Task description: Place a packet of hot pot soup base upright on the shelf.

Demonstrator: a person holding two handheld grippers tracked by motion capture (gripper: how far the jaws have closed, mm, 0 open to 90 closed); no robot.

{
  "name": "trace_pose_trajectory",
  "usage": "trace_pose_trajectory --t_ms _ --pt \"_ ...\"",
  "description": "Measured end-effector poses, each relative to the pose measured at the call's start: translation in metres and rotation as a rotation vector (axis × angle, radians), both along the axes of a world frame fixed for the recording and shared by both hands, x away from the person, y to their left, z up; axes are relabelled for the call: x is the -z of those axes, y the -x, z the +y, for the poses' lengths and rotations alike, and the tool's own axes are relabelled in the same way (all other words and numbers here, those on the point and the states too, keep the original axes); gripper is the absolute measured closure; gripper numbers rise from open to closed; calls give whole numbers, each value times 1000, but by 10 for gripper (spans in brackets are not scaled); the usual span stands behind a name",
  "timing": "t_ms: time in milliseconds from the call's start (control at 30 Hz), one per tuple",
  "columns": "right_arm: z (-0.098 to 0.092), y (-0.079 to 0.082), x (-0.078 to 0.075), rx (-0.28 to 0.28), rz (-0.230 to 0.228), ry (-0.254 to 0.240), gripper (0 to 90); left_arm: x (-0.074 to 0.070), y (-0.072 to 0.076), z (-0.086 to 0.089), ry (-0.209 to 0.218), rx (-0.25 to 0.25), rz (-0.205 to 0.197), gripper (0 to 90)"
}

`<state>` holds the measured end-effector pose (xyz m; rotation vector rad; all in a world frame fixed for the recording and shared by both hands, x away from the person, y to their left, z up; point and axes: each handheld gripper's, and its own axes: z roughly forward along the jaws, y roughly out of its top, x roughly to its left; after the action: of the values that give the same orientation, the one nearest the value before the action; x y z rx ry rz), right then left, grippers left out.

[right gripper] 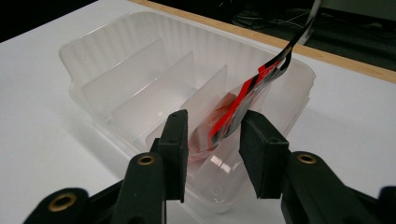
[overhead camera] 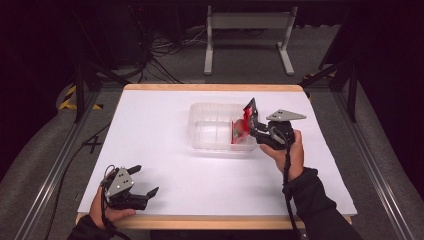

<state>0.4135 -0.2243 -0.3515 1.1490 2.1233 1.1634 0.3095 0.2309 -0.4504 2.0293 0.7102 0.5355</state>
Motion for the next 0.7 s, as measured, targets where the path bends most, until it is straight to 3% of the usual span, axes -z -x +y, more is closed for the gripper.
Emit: trace_pose_trajectory --t_ms 333,700 --pt "0 -2 -7 -19 -19 69 648 0 0 0 -4 -3 0 90" --pt "-3 -1 -8 -38 -17 81 691 0 0 0 -4 -5 -1 92"
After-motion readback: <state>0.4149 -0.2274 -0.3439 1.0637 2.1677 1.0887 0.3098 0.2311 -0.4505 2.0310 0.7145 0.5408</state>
